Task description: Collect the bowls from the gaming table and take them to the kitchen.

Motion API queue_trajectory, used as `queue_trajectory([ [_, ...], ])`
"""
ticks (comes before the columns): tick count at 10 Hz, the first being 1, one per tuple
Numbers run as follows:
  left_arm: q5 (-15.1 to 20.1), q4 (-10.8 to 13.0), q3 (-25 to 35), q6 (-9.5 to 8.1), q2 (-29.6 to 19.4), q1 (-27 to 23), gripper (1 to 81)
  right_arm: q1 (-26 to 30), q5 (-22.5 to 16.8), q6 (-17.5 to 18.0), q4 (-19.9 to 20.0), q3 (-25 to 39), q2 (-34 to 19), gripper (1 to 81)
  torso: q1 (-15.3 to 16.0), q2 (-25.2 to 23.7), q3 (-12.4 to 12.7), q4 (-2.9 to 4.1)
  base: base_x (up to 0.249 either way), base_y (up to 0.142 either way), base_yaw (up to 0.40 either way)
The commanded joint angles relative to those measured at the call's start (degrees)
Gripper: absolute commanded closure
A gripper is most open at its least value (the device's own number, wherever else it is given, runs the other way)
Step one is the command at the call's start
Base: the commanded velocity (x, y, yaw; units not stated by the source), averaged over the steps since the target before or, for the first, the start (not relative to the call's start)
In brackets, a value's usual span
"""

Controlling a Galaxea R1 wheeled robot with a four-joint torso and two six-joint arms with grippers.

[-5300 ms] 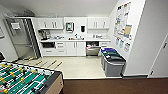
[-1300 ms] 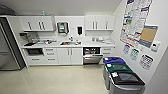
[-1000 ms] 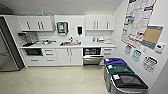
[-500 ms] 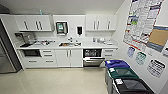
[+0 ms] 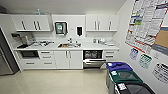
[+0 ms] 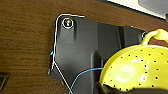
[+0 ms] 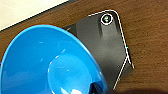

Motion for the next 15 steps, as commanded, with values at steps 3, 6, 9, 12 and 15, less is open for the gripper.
queue_trajectory([
  [3,1.93,0.63,-0.03,-0.11,-1.09,-2.48,81.1,2.60,-2.50,-0.19,-0.75,0.15,-1.00,81.1,0.07,0.02,0.00,0.00,0.167,0.000,0.000],
  [6,1.93,0.63,-0.03,-0.11,-1.00,-2.48,81.1,2.51,-2.50,-0.19,-0.84,0.06,-1.00,81.1,0.02,0.02,0.00,0.00,0.154,0.000,0.000],
  [9,1.93,0.63,-0.03,-0.11,-1.00,-2.48,81.1,2.51,-2.50,-0.19,-0.84,0.06,-0.91,81.1,0.05,0.02,0.00,0.00,0.141,0.000,0.000],
  [12,1.93,0.63,-0.11,-0.11,-1.00,-2.48,81.1,2.60,-2.50,-0.19,-0.84,0.06,-0.91,81.1,0.05,0.02,0.00,0.00,0.137,0.000,0.000],
  [15,1.93,0.63,-0.03,-0.11,-1.00,-2.48,81.1,2.60,-2.59,-0.19,-0.92,-0.02,-0.82,81.1,0.07,0.02,0.00,0.00,0.121,0.000,0.000],
])
